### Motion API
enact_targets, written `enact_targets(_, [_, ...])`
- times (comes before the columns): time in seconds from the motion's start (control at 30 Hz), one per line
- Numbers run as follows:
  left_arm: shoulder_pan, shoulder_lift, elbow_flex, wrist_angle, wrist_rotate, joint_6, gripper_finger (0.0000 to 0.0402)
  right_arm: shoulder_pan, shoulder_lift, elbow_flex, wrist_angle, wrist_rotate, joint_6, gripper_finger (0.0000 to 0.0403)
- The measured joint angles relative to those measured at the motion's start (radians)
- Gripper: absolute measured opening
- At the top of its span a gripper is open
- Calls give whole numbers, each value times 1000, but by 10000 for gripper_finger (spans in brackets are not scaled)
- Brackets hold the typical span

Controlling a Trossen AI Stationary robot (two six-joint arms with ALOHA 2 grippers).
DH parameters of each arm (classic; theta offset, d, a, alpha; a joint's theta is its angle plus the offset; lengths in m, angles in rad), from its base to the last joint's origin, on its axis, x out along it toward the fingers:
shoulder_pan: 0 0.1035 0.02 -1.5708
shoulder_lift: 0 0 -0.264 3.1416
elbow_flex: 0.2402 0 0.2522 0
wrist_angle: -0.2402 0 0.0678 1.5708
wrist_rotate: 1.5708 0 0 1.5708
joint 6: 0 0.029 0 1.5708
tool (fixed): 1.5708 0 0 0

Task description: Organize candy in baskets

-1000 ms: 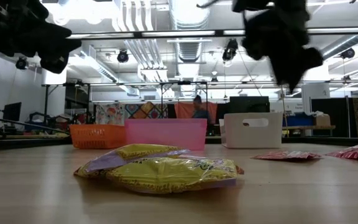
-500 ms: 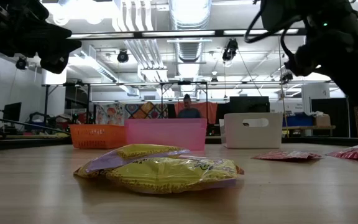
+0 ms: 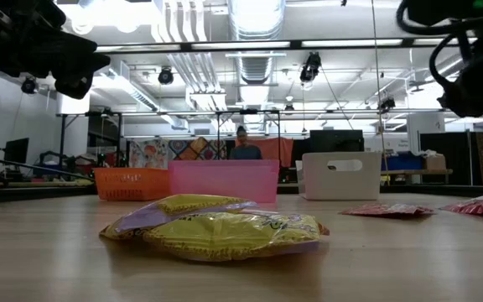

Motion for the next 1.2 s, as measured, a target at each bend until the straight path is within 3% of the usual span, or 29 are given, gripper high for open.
enact_targets(0.2, [0,0,0,-3,0,5,128,89,-6,-88,185,38,167,219])
enact_targets(0.5, [0,0,0,-3,0,9,128,156,0,-166,250,156,285,210])
enact_targets(0.6, [0,0,0,-3,0,9,128,157,9,-174,259,178,281,180])
enact_targets(0.93, [0,0,0,-8,0,9,128,160,18,-178,272,207,239,23])
enact_targets(1.2, [0,0,0,-16,0,9,128,159,-6,-163,193,179,208,12])
